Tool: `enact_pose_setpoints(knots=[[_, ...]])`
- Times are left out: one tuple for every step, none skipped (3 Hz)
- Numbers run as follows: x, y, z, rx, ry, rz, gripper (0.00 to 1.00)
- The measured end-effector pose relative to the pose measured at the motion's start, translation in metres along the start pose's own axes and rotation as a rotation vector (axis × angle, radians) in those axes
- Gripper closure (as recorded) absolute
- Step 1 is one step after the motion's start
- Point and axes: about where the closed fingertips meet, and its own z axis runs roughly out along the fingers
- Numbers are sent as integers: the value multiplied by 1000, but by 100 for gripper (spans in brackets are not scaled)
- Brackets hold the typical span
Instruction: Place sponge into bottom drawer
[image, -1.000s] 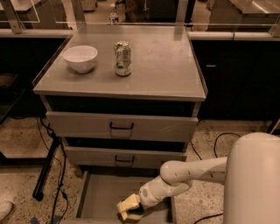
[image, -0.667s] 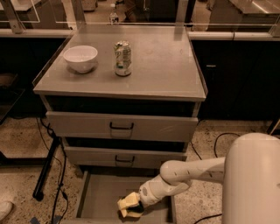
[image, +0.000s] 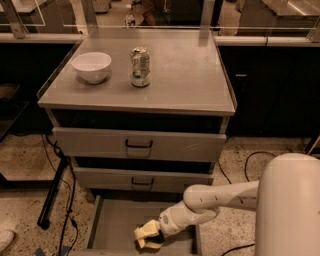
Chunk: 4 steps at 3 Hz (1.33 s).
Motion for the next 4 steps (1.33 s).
enact_pose_setpoints(knots=[[-15, -11, 4, 5, -74, 47, 100], [-35, -25, 6, 41, -151, 95, 100], [-47, -43, 13, 59, -187, 148, 100], [-49, -45, 14, 61, -193, 156, 100]])
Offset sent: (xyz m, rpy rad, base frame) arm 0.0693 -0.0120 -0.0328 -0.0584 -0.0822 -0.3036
